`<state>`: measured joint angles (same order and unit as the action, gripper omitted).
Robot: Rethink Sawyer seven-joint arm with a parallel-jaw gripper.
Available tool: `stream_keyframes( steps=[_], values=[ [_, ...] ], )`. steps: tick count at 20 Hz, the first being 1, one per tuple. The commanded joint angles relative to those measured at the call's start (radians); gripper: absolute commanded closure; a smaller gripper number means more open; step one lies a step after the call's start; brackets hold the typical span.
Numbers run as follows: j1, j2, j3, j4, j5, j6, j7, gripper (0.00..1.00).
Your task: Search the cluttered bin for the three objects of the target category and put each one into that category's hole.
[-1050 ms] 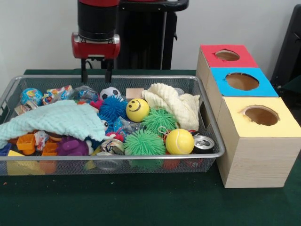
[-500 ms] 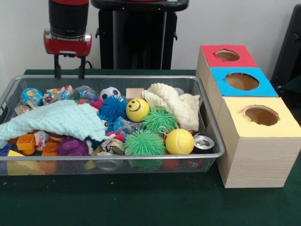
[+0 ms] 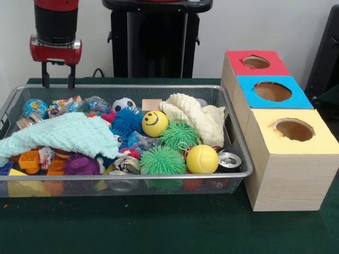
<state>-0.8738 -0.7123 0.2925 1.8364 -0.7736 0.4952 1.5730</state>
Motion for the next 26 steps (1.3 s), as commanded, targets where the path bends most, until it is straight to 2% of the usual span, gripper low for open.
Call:
stream_keyframes(
  steps=[1,6,11,26],
  values=[
    [-0.005,0.101,0.052,0.029,-0.129,-0.09,-0.097,0.0],
    [0.002,0.136,0.035,0.024,-0.167,-0.118,-0.059,0.0],
    [0.009,0.141,0.018,0.034,-0.185,-0.134,-0.029,0.0],
    [0.023,0.22,-0.07,-0.002,-0.257,-0.197,0.045,0.0]
  ],
)
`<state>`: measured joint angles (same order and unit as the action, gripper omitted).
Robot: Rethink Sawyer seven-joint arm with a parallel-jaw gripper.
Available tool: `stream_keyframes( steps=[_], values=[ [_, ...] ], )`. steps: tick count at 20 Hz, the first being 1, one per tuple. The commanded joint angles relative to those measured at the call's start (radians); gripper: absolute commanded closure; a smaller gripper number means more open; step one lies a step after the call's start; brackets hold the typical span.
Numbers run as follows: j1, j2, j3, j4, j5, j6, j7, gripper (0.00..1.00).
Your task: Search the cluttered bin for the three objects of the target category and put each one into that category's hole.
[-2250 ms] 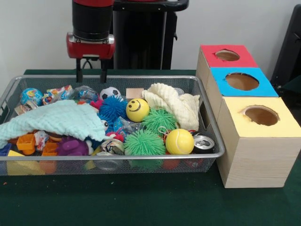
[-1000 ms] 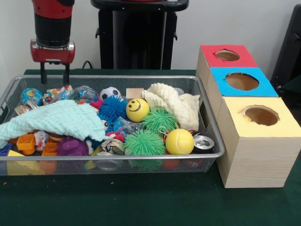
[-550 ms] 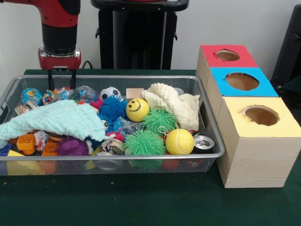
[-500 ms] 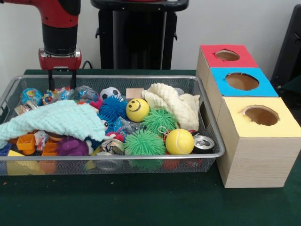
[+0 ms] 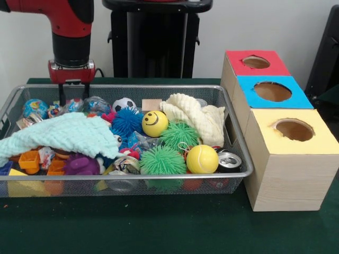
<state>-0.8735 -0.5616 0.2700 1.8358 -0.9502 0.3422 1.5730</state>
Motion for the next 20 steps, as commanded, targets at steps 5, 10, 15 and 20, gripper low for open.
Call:
stream_keyframes(
  steps=[5,10,15,20],
  values=[
    [0.04,0.088,-0.093,-0.015,-0.086,-0.06,0.063,0.0],
    [0.038,0.091,-0.11,-0.014,-0.066,-0.062,0.048,0.0],
    [0.051,0.09,-0.124,-0.015,-0.056,-0.065,0.049,0.0],
    [0.051,0.101,-0.122,-0.018,-0.043,-0.064,0.038,0.0]
  ],
)
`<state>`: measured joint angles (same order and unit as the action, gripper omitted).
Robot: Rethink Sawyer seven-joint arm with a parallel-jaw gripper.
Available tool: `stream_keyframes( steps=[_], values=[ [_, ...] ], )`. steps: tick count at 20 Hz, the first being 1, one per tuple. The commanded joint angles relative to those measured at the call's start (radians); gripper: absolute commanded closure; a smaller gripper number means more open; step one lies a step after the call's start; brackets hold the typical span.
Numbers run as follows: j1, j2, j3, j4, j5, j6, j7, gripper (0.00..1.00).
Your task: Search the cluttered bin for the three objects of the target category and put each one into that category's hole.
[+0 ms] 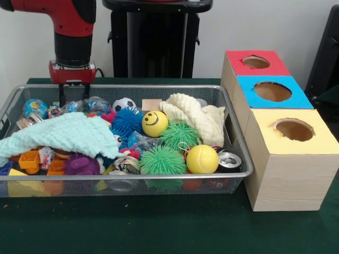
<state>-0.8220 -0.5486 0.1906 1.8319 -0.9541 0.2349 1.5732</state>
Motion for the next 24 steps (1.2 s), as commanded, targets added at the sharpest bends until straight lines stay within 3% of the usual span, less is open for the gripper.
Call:
stream_keyframes(
  steps=[1,9,14,24],
  values=[
    [-0.002,0.088,-0.042,-0.014,-0.037,0.045,0.034,0.0],
    [0.032,0.091,-0.079,-0.021,-0.031,0.086,0.047,0.0],
    [-0.005,0.091,-0.035,-0.014,-0.031,0.032,0.02,0.0],
    [-0.024,0.083,-0.013,-0.012,-0.025,0.044,-0.009,0.0]
  ],
)
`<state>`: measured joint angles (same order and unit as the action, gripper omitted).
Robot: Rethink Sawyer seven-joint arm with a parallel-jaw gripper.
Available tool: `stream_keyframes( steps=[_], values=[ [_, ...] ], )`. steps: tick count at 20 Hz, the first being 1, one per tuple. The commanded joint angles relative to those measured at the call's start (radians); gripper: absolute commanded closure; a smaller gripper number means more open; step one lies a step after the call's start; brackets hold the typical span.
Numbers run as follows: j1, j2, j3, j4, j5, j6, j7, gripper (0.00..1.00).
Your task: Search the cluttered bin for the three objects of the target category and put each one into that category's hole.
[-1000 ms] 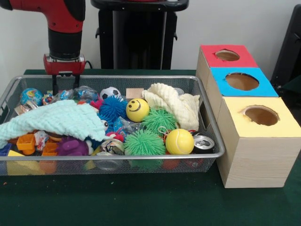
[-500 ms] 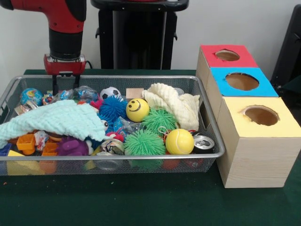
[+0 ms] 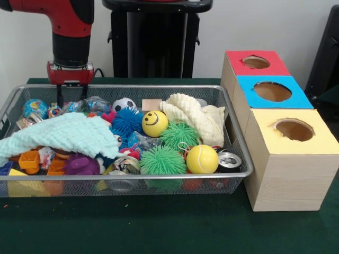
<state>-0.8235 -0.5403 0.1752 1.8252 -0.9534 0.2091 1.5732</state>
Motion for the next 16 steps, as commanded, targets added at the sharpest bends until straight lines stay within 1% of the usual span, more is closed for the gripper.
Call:
stream_keyframes(
  steps=[1,5,11,13,16],
  values=[
    [-0.02,0.075,0.0,-0.008,-0.028,0.067,-0.007,0.0],
    [-0.025,0.078,0.005,-0.01,-0.027,0.068,-0.011,0.0],
    [-0.016,0.079,-0.009,-0.003,-0.037,0.045,0.009,0.0],
    [-0.023,0.076,-0.004,-0.002,-0.037,0.05,-0.001,0.0],
    [-0.012,0.088,-0.011,-0.015,-0.045,0.042,0.006,0.0]
  ],
)
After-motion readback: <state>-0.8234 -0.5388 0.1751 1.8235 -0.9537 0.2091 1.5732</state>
